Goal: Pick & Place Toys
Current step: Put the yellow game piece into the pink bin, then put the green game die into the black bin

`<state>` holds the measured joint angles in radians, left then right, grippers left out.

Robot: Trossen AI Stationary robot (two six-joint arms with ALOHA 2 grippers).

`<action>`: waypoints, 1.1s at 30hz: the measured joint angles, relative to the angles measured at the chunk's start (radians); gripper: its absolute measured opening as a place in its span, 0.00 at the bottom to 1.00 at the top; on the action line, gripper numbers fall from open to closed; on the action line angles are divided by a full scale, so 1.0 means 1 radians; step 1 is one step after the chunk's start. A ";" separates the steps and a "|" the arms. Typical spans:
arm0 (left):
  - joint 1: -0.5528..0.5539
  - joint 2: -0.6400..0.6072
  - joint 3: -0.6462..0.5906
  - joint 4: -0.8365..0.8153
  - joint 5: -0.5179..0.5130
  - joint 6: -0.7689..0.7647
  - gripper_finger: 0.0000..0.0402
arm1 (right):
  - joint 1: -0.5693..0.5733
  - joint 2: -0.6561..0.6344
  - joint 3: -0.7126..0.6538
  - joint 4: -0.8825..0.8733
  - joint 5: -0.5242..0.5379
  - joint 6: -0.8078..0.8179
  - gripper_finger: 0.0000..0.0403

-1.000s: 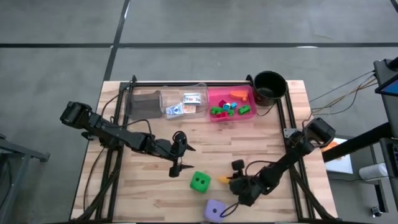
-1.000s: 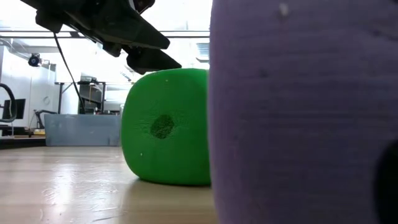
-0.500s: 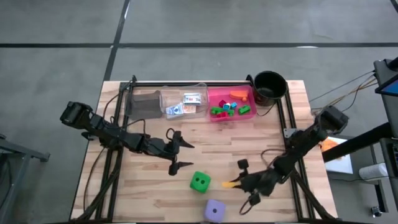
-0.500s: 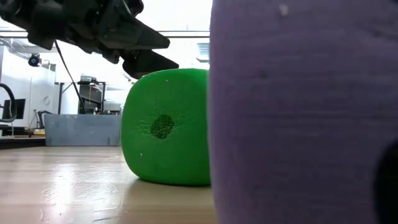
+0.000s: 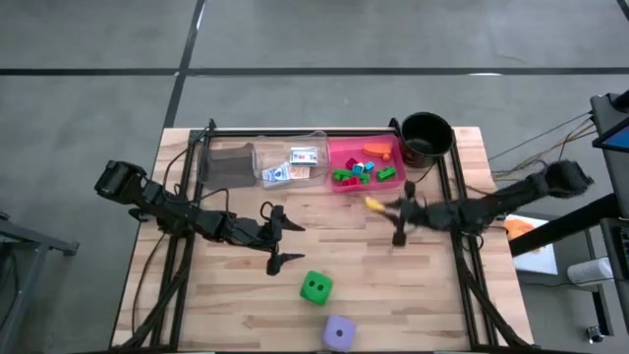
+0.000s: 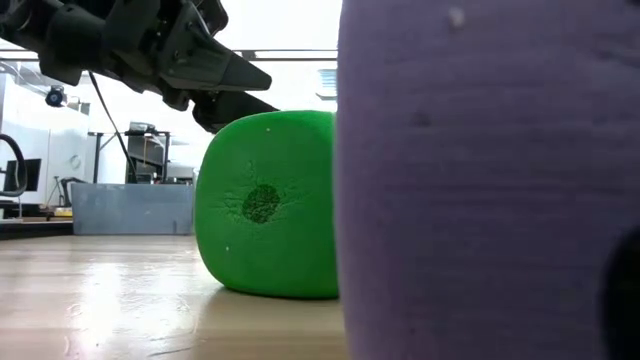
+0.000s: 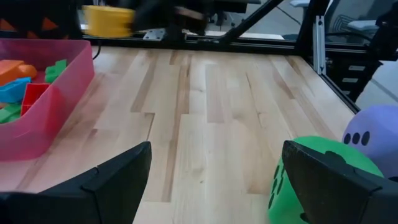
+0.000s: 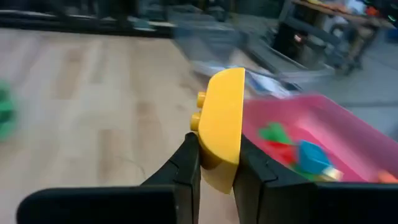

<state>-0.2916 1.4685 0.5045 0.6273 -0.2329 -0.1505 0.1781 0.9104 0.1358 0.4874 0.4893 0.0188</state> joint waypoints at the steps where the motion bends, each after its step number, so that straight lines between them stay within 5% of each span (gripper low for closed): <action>1: 0.000 0.000 0.000 0.000 0.000 0.000 0.90 | -0.080 -0.019 -0.004 -0.012 -0.055 -0.003 0.13; 8: 0.000 0.000 0.000 -0.003 0.000 0.004 0.90 | -0.634 -0.010 0.024 -0.068 -0.500 -0.027 0.13; 13: 0.000 0.000 0.000 -0.023 0.000 0.003 0.90 | -0.892 0.125 0.095 -0.070 -0.778 -0.038 0.13; 17: 0.000 0.000 0.000 -0.032 0.000 0.003 0.90 | -0.923 0.264 0.146 -0.080 -0.887 -0.052 0.19; 27: 0.000 0.000 -0.001 -0.033 0.000 0.019 0.90 | -0.858 0.569 0.340 -0.079 -0.876 -0.030 0.65; 33: 0.000 0.000 -0.001 -0.034 -0.003 0.023 0.90 | -0.773 0.605 0.396 -0.014 -0.826 -0.046 0.74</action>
<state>-0.2913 1.4685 0.5034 0.5938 -0.2359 -0.1276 -0.5950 1.5154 0.5316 0.4739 -0.3367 -0.0272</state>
